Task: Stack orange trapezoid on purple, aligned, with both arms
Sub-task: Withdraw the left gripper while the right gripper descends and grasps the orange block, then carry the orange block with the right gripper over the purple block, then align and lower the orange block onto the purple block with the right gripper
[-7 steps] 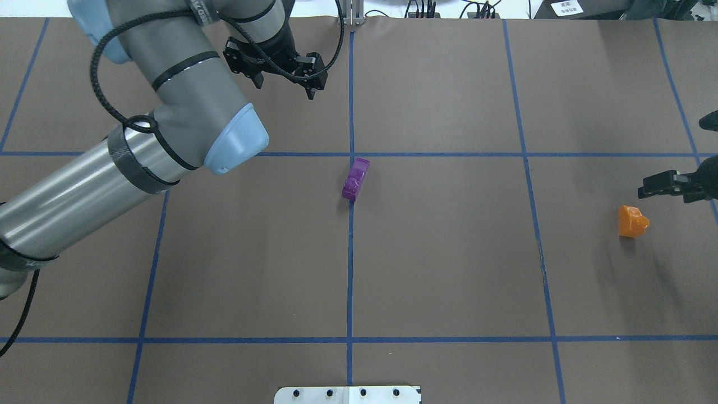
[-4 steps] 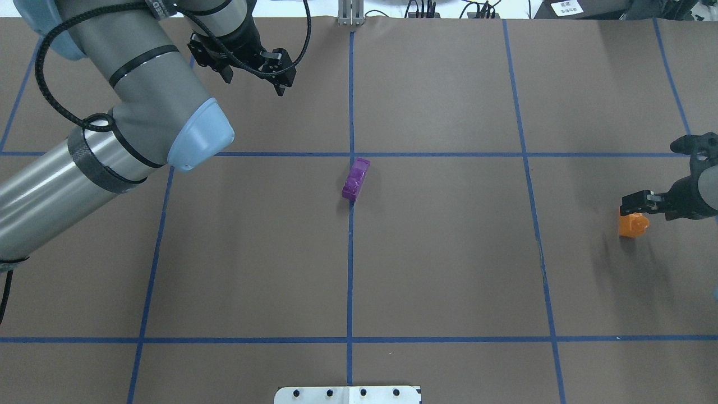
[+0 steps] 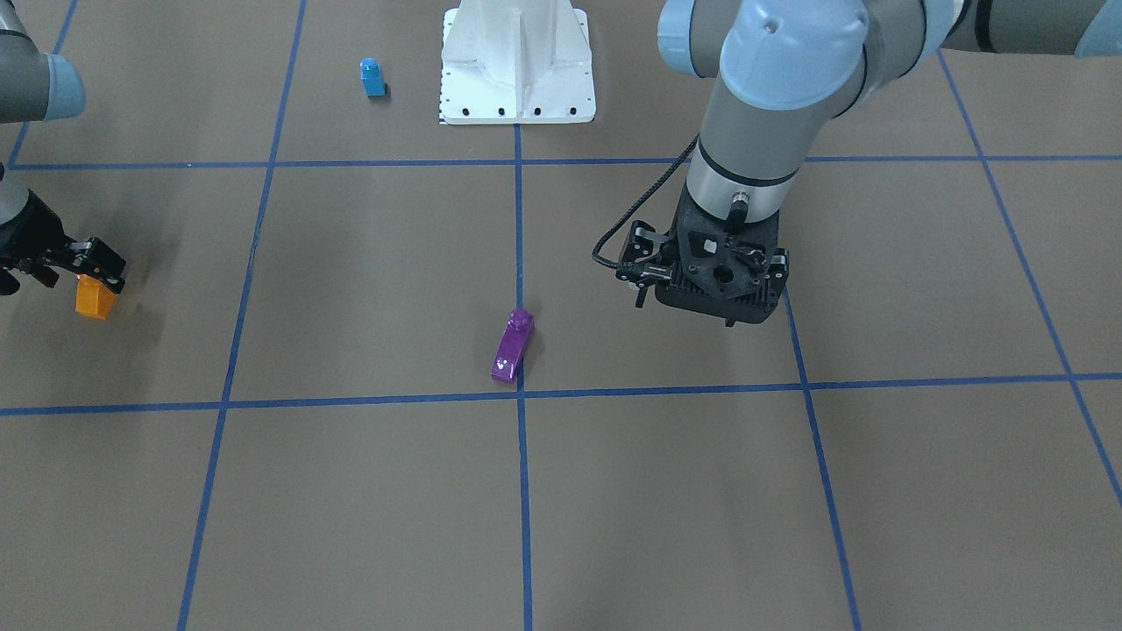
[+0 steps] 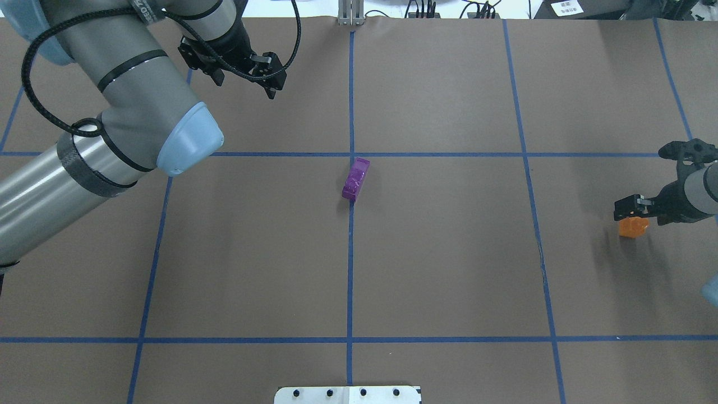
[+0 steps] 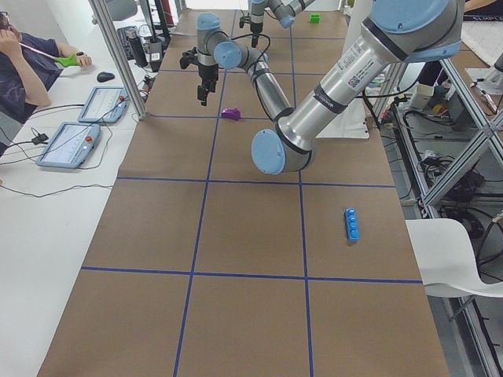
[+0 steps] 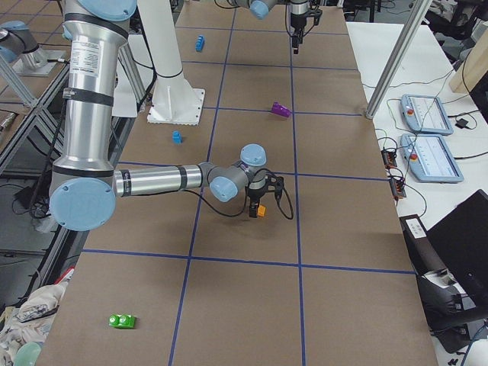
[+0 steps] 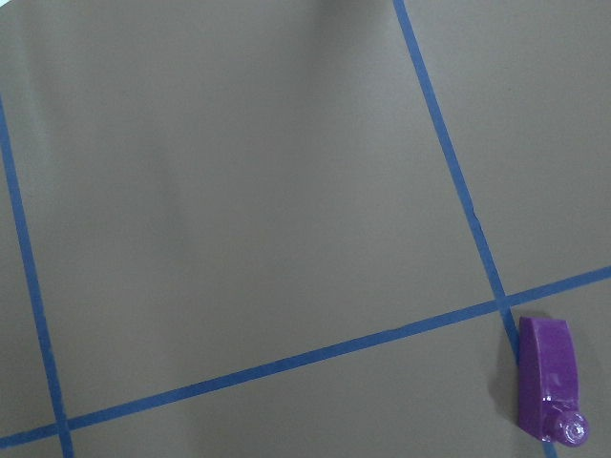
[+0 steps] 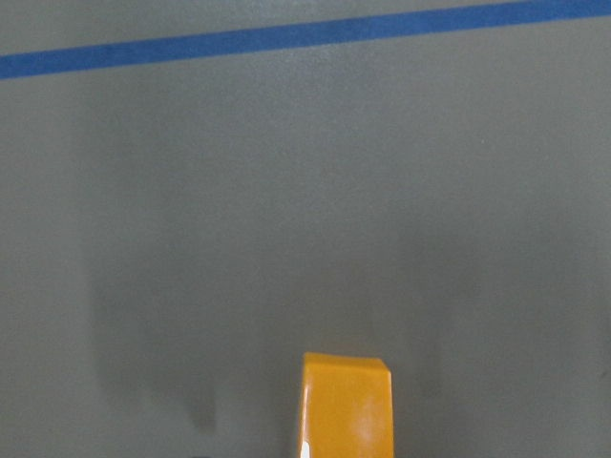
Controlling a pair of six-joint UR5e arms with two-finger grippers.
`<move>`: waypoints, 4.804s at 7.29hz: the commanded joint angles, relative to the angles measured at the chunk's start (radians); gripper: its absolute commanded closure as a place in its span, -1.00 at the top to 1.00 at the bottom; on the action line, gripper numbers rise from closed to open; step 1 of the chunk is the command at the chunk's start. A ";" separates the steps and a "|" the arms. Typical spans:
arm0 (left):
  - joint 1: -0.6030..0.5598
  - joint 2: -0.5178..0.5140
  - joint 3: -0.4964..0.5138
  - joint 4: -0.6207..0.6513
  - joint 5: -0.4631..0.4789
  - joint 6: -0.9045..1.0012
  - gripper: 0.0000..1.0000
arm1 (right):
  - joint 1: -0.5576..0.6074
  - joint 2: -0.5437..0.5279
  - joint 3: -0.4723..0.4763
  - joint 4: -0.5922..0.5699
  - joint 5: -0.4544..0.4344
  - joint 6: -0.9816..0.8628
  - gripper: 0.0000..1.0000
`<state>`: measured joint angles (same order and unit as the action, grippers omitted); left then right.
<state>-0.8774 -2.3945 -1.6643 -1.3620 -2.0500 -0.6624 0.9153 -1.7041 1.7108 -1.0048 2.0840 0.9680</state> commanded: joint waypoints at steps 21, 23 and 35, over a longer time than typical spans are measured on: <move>-0.377 0.508 -0.040 -0.042 -0.087 0.704 1.00 | -0.352 1.077 -0.284 -0.658 -0.170 0.584 -1.00; -0.377 0.512 -0.026 -0.075 -0.087 0.704 1.00 | -0.351 1.081 -0.307 -0.649 -0.171 0.649 -1.00; -0.377 0.512 -0.009 -0.097 -0.087 0.704 1.00 | -0.337 1.110 -0.438 -0.568 -0.173 0.644 -1.00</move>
<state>-1.2548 -1.8822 -1.6736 -1.4588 -2.1368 0.0414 0.5792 -0.5936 1.2788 -1.5800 1.9119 1.6117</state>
